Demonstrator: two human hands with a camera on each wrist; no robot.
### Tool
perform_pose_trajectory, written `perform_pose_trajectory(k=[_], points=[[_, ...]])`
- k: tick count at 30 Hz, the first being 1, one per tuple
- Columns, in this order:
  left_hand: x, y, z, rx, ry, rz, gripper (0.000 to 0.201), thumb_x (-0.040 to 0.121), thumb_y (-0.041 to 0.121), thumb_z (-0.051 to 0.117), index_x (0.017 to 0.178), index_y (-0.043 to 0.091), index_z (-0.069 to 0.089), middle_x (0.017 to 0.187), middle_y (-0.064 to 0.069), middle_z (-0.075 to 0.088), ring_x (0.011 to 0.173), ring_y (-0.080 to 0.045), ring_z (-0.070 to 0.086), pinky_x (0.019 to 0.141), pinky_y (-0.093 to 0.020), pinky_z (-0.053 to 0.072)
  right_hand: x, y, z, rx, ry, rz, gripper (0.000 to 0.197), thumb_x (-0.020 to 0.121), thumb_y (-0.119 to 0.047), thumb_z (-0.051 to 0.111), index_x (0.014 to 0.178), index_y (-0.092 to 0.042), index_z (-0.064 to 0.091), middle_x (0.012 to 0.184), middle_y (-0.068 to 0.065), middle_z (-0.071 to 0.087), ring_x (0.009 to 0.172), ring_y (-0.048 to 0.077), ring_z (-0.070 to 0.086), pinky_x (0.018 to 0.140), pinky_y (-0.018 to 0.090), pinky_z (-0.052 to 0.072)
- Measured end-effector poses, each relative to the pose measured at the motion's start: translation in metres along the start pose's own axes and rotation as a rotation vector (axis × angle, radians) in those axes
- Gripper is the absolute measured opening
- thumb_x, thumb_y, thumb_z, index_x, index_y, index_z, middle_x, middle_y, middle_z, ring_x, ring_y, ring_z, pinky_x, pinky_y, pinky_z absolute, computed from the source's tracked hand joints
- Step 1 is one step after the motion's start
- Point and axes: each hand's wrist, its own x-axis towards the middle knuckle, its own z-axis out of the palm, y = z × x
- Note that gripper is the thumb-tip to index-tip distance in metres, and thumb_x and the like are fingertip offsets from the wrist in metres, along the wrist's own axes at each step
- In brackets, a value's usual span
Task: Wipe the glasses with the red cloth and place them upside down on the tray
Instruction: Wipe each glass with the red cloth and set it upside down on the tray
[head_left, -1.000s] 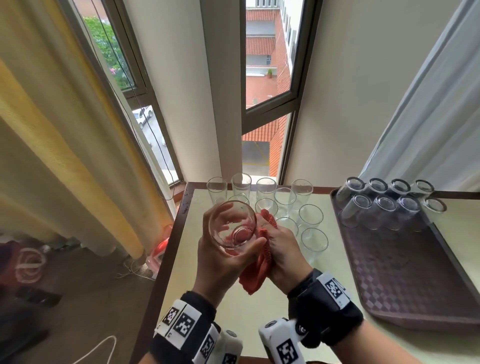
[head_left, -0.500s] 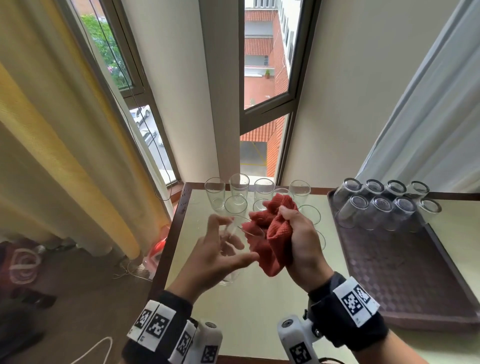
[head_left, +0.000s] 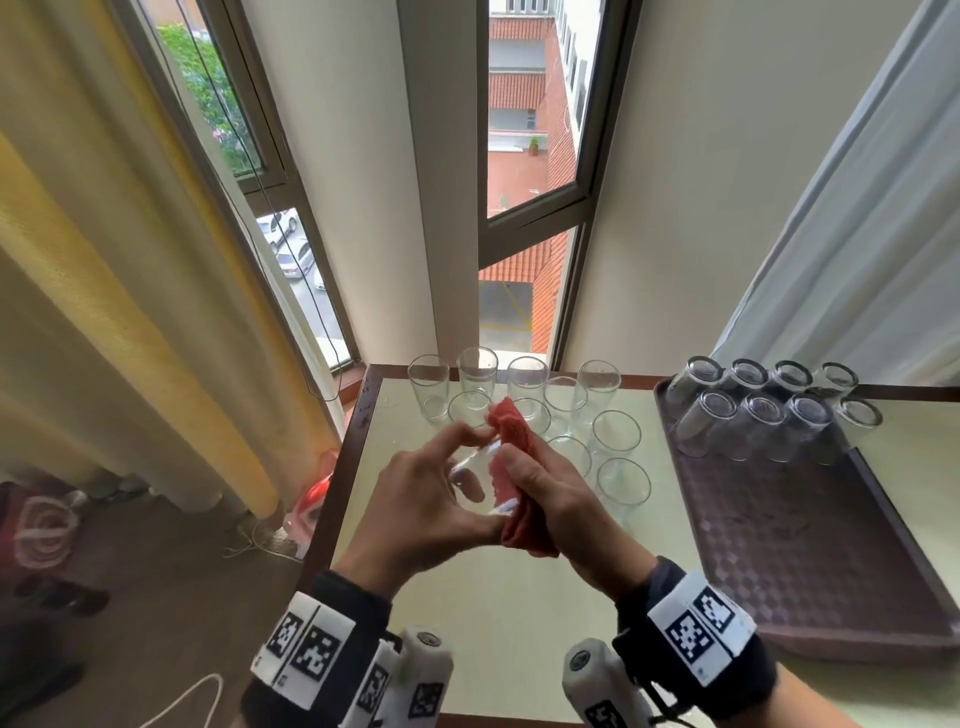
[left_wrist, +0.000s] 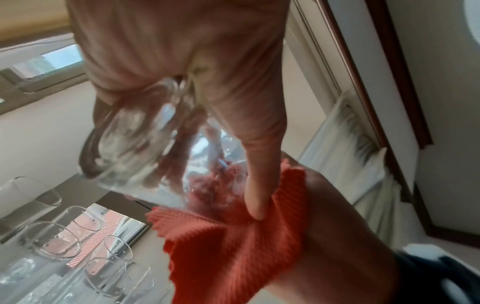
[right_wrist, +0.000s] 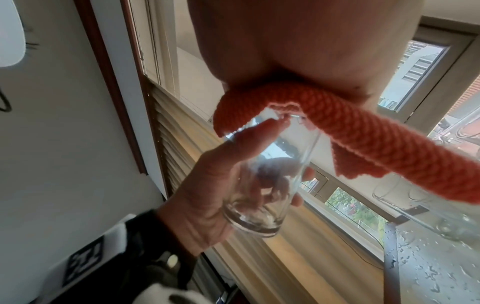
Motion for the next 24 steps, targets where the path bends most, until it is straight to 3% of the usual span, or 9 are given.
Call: perform_pose_trajectory(k=[2, 5, 7, 10, 12, 15, 18, 21, 24], points=[[-0.002, 0.004, 0.002, 0.064, -0.024, 0.03, 0.069, 0.061, 0.048, 0.09, 0.117, 0.031, 0.055, 0.074, 0.013, 0.065, 0.056, 0.001, 0.059, 0.055, -0.009, 0.042, 0.005, -0.006, -0.001, 0.001, -0.024, -0.011, 0.038, 0.089, -0.039, 0.043, 0.123, -0.029, 0.056, 0.081, -0.027, 0.066, 0.08, -0.012, 0.061, 0.075, 0.01, 0.045], [-0.005, 0.01, 0.001, 0.073, -0.071, 0.052, 0.067, 0.06, 0.042, 0.092, 0.112, 0.036, 0.051, 0.075, 0.021, 0.06, 0.062, 0.007, 0.059, 0.057, -0.005, 0.041, 0.012, -0.013, 0.002, 0.024, -0.073, 0.008, 0.048, 0.094, -0.04, 0.04, 0.136, -0.019, 0.05, 0.07, -0.027, 0.063, 0.068, -0.01, 0.058, 0.067, 0.01, 0.044], [-0.003, 0.004, -0.007, 0.03, -0.075, 0.025, 0.063, 0.058, 0.047, 0.089, 0.108, 0.04, 0.051, 0.075, 0.015, 0.065, 0.061, 0.001, 0.062, 0.056, -0.01, 0.046, 0.009, -0.011, 0.007, 0.033, -0.113, -0.003, 0.037, 0.098, -0.034, 0.039, 0.133, -0.023, 0.048, 0.08, -0.024, 0.064, 0.072, -0.014, 0.06, 0.069, 0.007, 0.045], [-0.001, -0.005, -0.019, 0.006, -0.055, -0.009, 0.061, 0.058, 0.049, 0.087, 0.105, 0.046, 0.05, 0.075, 0.006, 0.069, 0.059, -0.009, 0.065, 0.055, -0.019, 0.053, 0.001, -0.008, 0.015, 0.021, -0.11, -0.017, 0.028, 0.089, -0.035, 0.038, 0.114, -0.036, 0.048, 0.101, -0.019, 0.059, 0.087, -0.021, 0.058, 0.077, 0.003, 0.044], [-0.003, -0.001, -0.018, 0.052, -0.059, 0.015, 0.062, 0.057, 0.055, 0.085, 0.107, 0.047, 0.049, 0.074, 0.011, 0.067, 0.058, -0.006, 0.065, 0.054, -0.017, 0.052, 0.005, -0.008, 0.014, 0.039, -0.102, -0.015, 0.028, 0.09, -0.039, 0.038, 0.115, -0.034, 0.05, 0.088, -0.025, 0.063, 0.081, -0.019, 0.058, 0.075, 0.004, 0.043], [-0.006, 0.002, -0.014, 0.052, -0.068, 0.019, 0.066, 0.057, 0.044, 0.09, 0.11, 0.041, 0.051, 0.073, 0.016, 0.065, 0.06, 0.0, 0.063, 0.055, -0.011, 0.047, 0.012, -0.011, 0.013, 0.088, -0.096, 0.005, 0.036, 0.096, -0.045, 0.046, 0.12, -0.019, 0.047, 0.067, -0.033, 0.062, 0.068, -0.017, 0.056, 0.07, 0.005, 0.042], [-0.003, -0.013, -0.026, 0.012, -0.022, -0.03, 0.068, 0.056, 0.05, 0.089, 0.114, 0.032, 0.056, 0.074, 0.007, 0.069, 0.058, -0.008, 0.065, 0.054, -0.024, 0.055, 0.009, -0.003, 0.02, 0.026, -0.121, -0.023, 0.027, 0.092, -0.043, 0.044, 0.112, -0.028, 0.054, 0.085, -0.022, 0.065, 0.079, -0.014, 0.06, 0.076, 0.007, 0.044], [-0.001, -0.018, -0.031, 0.093, 0.007, -0.021, 0.076, 0.055, 0.062, 0.083, 0.119, 0.028, 0.059, 0.073, 0.009, 0.069, 0.055, -0.004, 0.063, 0.054, -0.016, 0.051, 0.011, -0.002, 0.022, -0.058, -0.111, -0.005, 0.03, 0.088, -0.046, 0.037, 0.106, -0.032, 0.056, 0.091, -0.009, 0.061, 0.078, -0.003, 0.059, 0.074, 0.012, 0.045], [-0.003, -0.02, -0.028, 0.138, 0.017, -0.037, 0.073, 0.056, 0.058, 0.087, 0.117, 0.03, 0.057, 0.073, 0.009, 0.069, 0.056, -0.001, 0.063, 0.054, -0.011, 0.048, 0.021, -0.002, 0.025, -0.084, -0.114, 0.003, 0.021, 0.097, -0.041, 0.041, 0.1, -0.028, 0.057, 0.078, -0.02, 0.06, 0.068, -0.005, 0.054, 0.071, 0.018, 0.045]])
